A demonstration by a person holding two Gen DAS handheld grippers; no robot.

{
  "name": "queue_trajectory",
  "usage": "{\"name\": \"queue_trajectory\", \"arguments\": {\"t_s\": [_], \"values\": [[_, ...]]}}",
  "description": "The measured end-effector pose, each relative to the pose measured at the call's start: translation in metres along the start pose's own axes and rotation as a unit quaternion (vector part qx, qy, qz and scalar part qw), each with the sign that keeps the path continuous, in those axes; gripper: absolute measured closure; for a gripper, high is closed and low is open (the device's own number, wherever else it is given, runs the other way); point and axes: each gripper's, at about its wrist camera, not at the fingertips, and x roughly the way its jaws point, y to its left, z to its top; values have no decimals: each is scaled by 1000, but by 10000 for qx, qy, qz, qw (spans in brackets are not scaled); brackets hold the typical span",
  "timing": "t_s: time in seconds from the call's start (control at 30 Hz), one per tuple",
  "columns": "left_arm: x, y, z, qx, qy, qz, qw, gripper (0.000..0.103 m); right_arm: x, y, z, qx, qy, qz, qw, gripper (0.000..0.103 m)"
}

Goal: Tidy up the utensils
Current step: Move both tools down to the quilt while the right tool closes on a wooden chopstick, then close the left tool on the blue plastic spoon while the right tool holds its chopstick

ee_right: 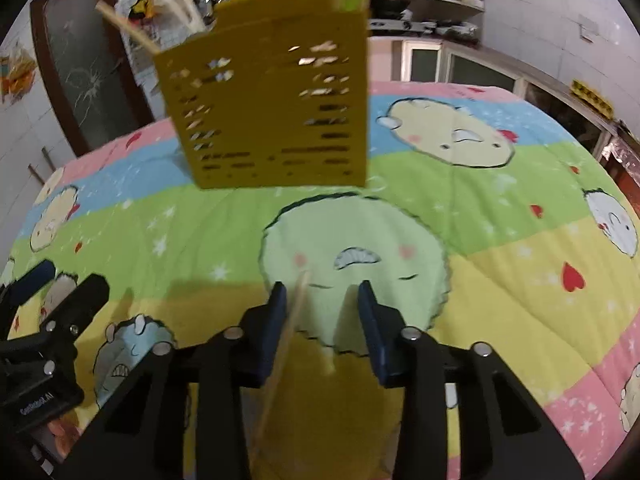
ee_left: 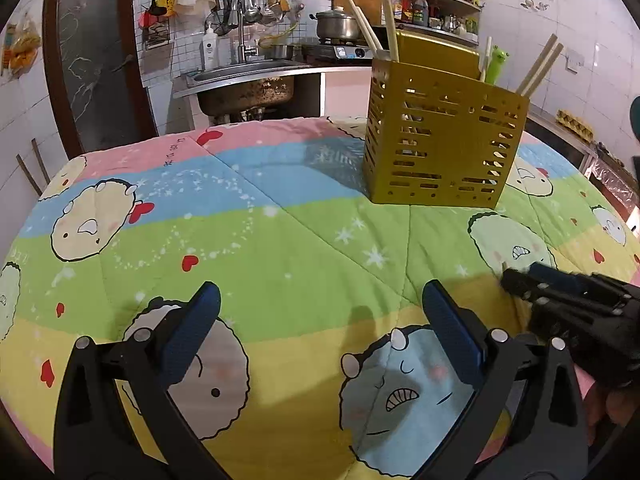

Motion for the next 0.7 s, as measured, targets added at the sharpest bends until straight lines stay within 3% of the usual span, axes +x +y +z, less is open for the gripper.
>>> {"name": "queue_trajectory", "arguments": {"t_s": [0.07, 0.17, 0.47, 0.7], "values": [[-1, -1, -1, 1, 3, 0, 10000, 5, 4, 5, -1, -76, 35, -64, 9999, 78], [-1, -2, -1, 25, 36, -8, 10000, 5, 2, 2, 0, -42, 2, 36, 10000, 93], [-10, -24, -3, 213, 109, -163, 9996, 5, -11, -26, 1, 94, -35, 198, 9998, 96], [-14, -56, -13, 333, 468, -514, 9970, 5, -22, -61, -5, 123, -33, 77, 9999, 96]]}}
